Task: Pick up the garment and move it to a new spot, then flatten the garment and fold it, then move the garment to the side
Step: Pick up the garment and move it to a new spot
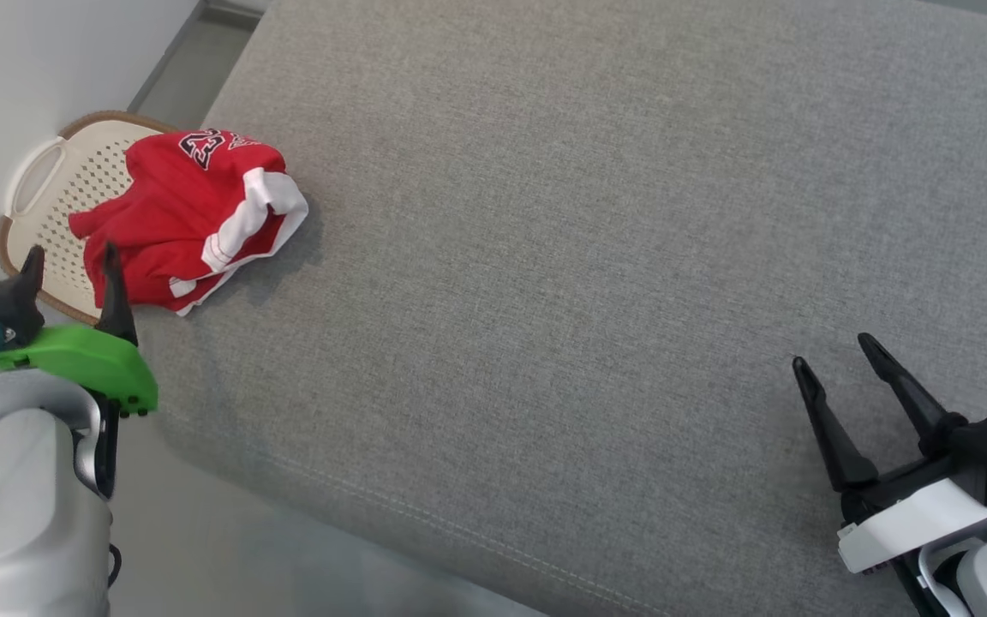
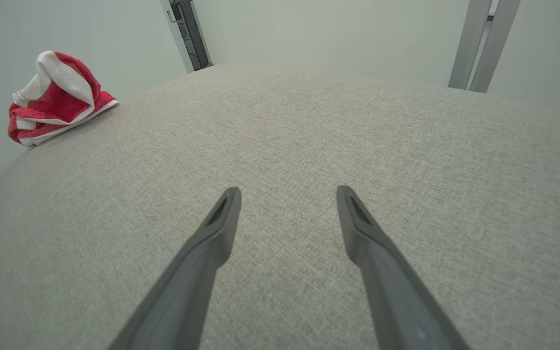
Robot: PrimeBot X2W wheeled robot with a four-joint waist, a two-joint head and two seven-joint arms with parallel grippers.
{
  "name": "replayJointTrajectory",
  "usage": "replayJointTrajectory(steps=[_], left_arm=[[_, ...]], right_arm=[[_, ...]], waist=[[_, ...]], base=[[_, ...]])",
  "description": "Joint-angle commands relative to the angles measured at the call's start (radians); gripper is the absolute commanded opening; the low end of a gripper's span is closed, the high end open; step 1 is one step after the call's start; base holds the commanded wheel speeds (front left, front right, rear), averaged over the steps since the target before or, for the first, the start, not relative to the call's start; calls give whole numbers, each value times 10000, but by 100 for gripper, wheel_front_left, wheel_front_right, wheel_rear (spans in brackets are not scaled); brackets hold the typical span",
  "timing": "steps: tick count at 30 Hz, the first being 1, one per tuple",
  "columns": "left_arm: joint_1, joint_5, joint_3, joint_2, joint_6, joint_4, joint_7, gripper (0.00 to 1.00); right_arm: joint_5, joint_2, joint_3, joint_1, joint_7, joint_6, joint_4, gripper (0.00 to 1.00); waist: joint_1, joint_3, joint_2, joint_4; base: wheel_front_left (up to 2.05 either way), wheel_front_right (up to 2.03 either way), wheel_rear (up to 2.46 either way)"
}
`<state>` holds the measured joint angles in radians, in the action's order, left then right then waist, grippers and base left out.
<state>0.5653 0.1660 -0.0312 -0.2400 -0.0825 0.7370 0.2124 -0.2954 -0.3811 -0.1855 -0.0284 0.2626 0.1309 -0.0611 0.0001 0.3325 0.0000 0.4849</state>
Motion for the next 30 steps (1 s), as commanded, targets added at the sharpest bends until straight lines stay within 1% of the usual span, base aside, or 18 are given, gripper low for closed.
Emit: replayJointTrajectory(steps=[1,4,8,13,16,21,24,25,26,28,29,30], left_arm=[[402,116,9,-12,-105,462,-120,100],[997,424,41,-98,-288,1272,-299,100],[1558,912,-52,-126,-399,2275,-189,100],[2021,1620,-80,64,-468,3308,-144,100],[2081,1990,300,258,-479,3569,-129,100],[2192,2641,1003,191,-475,3847,149,100],[2241,2802,1288,120,-476,3941,316,100],[2256,2851,1389,95,-476,3911,373,28],[2263,2910,1455,71,-477,3853,437,0],[2230,2948,1605,-47,-477,3564,512,0],[1730,2530,884,-432,-476,1524,530,0],[1683,2365,727,-536,-475,1162,531,0]], right_arm=[[67,-139,92,-127,26,-3,91,100],[70,-268,214,-134,26,-3,219,100],[25,-474,318,-205,26,-3,404,100],[-35,-566,530,-235,23,-3,512,100],[-18,-556,669,-226,3,-4,579,100],[62,-596,1038,-38,-14,-20,519,100],[66,-637,1088,-32,-37,-21,552,100],[73,-643,1102,-27,-39,-21,564,100],[80,-641,1115,-26,-39,-21,571,100],[83,-608,1134,-17,-39,-21,566,100],[84,-214,977,-232,-31,-12,593,100],[74,-115,884,-322,-21,-9,593,100]], waist=[[-1,680,0,-269],[-1,1018,0,-365],[-1,1427,0,-452],[-1,1789,0,-544],[-1,1969,0,-563],[-1,2226,0,-569],[-1,2261,0,-618],[-1,2265,0,-634],[-1,2265,0,-645],[-1,2246,0,-662],[-1,2007,0,-733],[-1,1924,0,-780]], base=[[0,0,0],[0,0,0],[0,0,0],[0,0,0],[0,0,0],[0,0,0],[0,0,0],[0,0,0],[0,0,0],[0,0,0],[0,0,0],[0,0,0]])
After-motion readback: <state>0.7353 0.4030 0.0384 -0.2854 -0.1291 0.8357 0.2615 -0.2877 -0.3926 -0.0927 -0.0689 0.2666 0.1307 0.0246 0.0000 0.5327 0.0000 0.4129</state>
